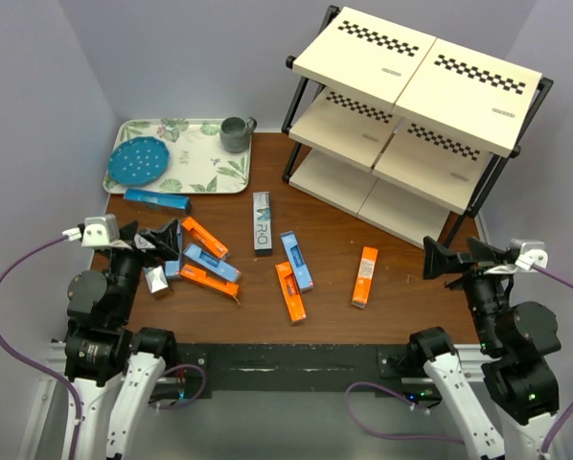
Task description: Place and organize the toothpastes onto the shelf
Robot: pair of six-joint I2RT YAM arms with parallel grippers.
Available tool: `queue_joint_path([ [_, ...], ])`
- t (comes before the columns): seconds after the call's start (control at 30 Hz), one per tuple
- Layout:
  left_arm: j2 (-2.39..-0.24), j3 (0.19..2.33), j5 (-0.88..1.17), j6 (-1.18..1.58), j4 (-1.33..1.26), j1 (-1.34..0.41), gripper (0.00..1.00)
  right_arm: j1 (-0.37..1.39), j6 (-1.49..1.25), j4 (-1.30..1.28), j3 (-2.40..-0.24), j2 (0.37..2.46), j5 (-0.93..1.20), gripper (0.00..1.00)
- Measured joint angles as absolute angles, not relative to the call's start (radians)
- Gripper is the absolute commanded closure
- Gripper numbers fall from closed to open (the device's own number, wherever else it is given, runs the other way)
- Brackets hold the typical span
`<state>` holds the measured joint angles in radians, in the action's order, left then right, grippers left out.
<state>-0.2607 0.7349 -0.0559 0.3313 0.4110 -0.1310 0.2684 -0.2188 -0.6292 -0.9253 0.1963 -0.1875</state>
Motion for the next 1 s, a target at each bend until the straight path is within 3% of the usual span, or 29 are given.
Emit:
queue_joint_path([
  [0.63, -0.31, 0.695, 0.039, 0.342, 0.397, -0.131, 0.0, 0.268, -0.436, -0.708, -0.89, 0.347, -0.153, 0.01],
  [1.0, -0.393, 0.613, 0.113, 0.414, 0.398, -0.131, 0.0, 0.268, -0.485, -0.722, -0.794, 0.6, 0.172, 0.01],
])
